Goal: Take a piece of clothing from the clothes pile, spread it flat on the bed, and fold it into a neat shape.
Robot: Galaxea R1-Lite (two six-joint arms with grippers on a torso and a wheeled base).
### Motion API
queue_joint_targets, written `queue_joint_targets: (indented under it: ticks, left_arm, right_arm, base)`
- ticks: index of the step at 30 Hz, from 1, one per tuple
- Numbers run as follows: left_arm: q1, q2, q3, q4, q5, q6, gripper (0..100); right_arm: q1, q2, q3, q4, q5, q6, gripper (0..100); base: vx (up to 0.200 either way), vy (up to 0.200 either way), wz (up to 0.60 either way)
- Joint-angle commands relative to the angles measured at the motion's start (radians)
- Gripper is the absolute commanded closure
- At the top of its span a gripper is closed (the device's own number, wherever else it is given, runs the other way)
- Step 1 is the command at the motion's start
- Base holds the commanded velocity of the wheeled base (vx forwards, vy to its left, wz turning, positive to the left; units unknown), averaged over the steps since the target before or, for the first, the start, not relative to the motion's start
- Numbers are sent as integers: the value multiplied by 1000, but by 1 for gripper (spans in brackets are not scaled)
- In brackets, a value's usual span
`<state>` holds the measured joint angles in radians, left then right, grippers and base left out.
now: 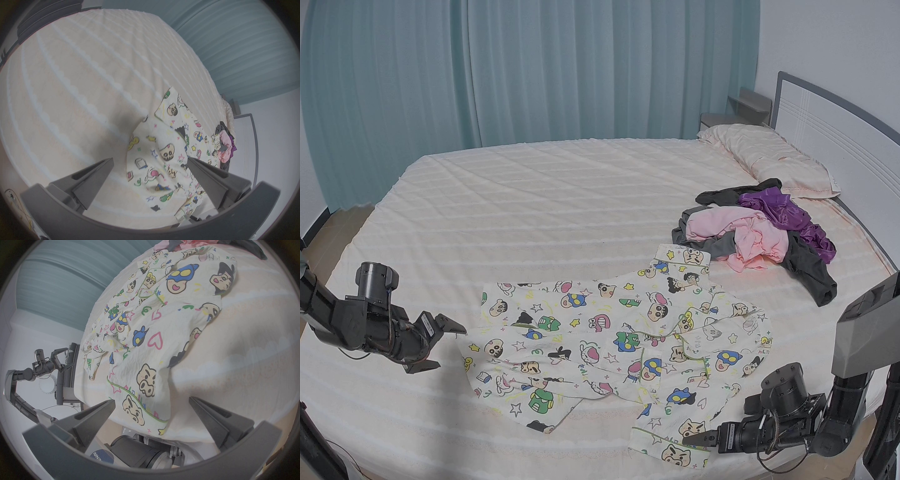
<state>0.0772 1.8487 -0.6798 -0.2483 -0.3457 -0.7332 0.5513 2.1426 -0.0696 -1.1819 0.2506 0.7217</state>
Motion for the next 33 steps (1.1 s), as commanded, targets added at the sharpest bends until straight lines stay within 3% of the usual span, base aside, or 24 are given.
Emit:
queue_joint_targets:
  ticks: [1,5,6,15,25,29,33]
  left_arm:
    - [-13,-71,75,0,-6,-11,0]
    - [-22,-94,94,0,-7,-11,0]
    - [-28,-95,98,0,-7,-12,0]
    - [-91,-138,160,0,4,-8,0]
    - [-214,-252,256,4,8,-3,0]
    - [-284,-243,275,4,45,-8,0]
    - [-315,-215,276,1,73,-12,0]
  right_arm:
    - [41,17,-18,1,-34,1,0]
    - [49,11,-29,4,-42,1,0]
    - [50,14,-32,10,-44,1,100]
    - [59,14,-29,15,-71,-4,100]
    - [1,-148,70,7,-71,-8,100]
    - [-90,-372,70,174,-62,-24,100]
    - [-105,-494,70,340,-42,-61,100]
  base:
    - [0,0,0]
    - [0,0,0]
    - [0,0,0]
    - [0,0,0]
    - [0,0,0]
    - [0,0,0]
    - [0,0,0]
